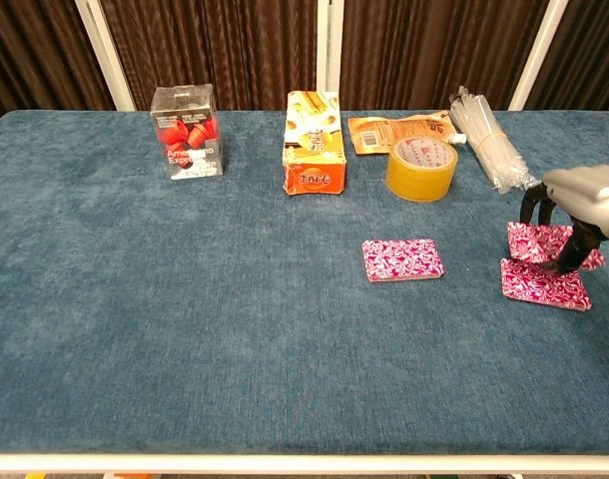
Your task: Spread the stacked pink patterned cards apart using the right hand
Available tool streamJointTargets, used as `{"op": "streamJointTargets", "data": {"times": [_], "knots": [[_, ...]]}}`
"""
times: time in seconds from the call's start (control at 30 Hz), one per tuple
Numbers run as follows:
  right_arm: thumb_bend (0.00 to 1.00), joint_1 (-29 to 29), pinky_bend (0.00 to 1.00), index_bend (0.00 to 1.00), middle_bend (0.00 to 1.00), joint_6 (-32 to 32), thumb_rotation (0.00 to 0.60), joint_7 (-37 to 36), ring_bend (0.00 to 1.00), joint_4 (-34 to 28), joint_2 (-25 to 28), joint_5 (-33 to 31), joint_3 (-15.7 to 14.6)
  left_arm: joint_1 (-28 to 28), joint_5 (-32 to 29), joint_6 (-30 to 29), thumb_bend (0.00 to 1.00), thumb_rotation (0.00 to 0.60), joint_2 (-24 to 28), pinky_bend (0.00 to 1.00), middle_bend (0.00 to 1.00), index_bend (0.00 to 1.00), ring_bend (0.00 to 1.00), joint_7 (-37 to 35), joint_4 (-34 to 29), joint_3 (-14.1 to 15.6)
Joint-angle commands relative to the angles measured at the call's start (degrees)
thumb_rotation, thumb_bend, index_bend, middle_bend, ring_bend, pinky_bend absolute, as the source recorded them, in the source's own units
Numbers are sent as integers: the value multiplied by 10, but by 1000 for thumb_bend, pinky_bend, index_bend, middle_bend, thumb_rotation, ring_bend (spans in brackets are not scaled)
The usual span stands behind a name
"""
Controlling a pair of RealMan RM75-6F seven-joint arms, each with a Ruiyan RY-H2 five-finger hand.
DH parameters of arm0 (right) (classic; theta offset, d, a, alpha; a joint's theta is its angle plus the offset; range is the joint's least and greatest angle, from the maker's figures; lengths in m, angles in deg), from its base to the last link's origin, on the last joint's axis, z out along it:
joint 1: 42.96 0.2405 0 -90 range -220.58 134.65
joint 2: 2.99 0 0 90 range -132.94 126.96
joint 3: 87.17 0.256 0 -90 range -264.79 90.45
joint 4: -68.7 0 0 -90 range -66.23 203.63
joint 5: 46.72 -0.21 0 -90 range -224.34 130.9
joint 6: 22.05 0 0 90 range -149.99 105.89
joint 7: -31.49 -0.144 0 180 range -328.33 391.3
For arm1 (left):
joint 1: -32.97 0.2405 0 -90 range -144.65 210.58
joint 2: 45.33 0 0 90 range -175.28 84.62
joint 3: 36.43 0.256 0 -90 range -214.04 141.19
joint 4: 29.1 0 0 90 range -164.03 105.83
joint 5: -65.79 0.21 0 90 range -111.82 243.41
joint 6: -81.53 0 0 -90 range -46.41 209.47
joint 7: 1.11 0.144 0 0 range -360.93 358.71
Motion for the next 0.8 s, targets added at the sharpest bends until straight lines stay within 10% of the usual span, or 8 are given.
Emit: {"op": "streamJointTargets", "data": {"times": [0.03, 0.8], "knots": [[253, 12, 770, 454, 456, 11, 600, 7, 680, 19, -3, -11, 9, 0, 0, 0, 0, 600, 0, 97, 71, 101, 0, -1, 1, 0], [255, 48, 770, 461, 443, 87, 600, -23, 679, 167, -45, -27, 27, 4, -3, 0, 0, 600, 1, 97, 71, 101, 0, -1, 4, 1]]}}
